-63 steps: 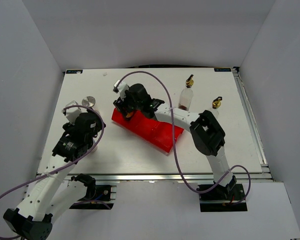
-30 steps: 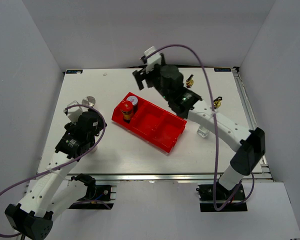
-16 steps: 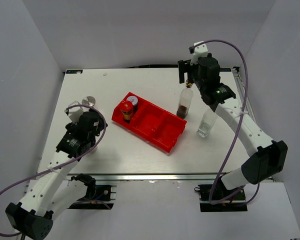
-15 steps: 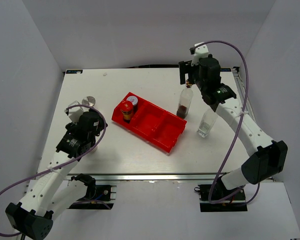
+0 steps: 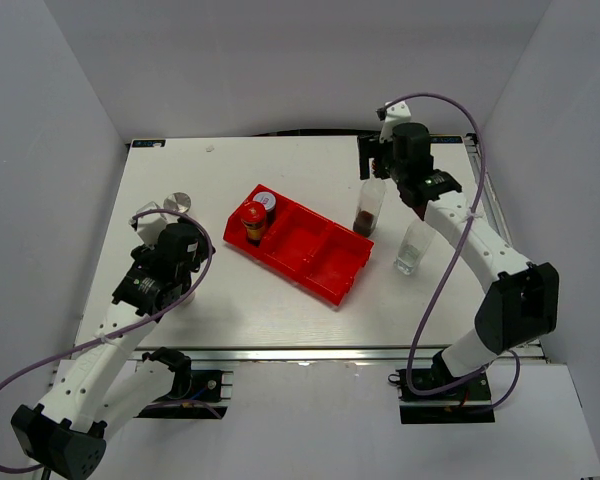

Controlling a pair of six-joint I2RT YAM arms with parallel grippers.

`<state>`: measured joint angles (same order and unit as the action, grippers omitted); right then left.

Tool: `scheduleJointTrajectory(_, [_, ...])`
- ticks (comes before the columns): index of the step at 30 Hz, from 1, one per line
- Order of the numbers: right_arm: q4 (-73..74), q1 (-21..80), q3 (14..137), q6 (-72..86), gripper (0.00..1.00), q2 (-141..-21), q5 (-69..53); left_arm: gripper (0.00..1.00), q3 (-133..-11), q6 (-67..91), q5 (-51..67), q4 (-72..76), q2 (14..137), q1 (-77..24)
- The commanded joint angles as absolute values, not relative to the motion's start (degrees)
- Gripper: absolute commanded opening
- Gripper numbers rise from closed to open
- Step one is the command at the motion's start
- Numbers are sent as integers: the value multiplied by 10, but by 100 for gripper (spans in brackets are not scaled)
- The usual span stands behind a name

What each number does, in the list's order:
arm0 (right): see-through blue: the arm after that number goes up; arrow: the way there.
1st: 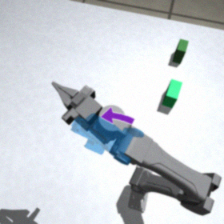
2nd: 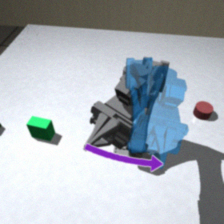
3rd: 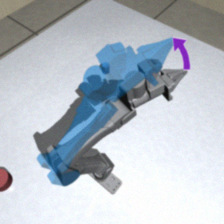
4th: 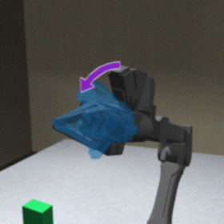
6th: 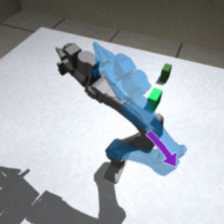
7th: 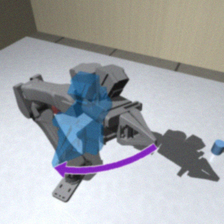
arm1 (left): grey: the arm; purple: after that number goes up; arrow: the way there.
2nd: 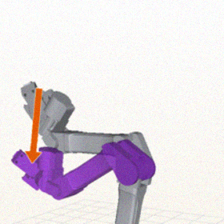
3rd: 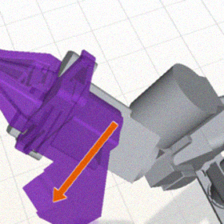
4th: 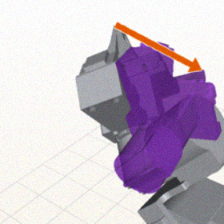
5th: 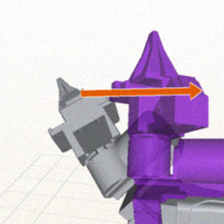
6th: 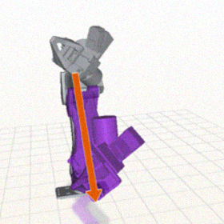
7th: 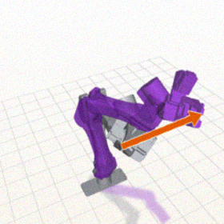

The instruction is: Organize the condiment bottles

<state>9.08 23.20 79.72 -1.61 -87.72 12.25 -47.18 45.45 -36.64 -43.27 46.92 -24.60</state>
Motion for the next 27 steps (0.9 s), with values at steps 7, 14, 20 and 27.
scheduleJointTrajectory(7, [28, 228, 769, 17, 70, -910, 127, 98, -468, 452, -374, -430, 468, -244])
scheduleJointTrajectory(14, [6, 228, 749, 16, 24, -899, 130, 98, -468, 451, -373, -425, 474, -244])
scheduleJointTrajectory(20, [6, 229, 764, 3, 10, -879, 134, 98, -465, 452, -374, -421, 475, -244])
scheduleJointTrajectory(27, [-18, 245, 821, -38, 0, -837, 104, 98, -467, 450, -370, -421, 476, -244])
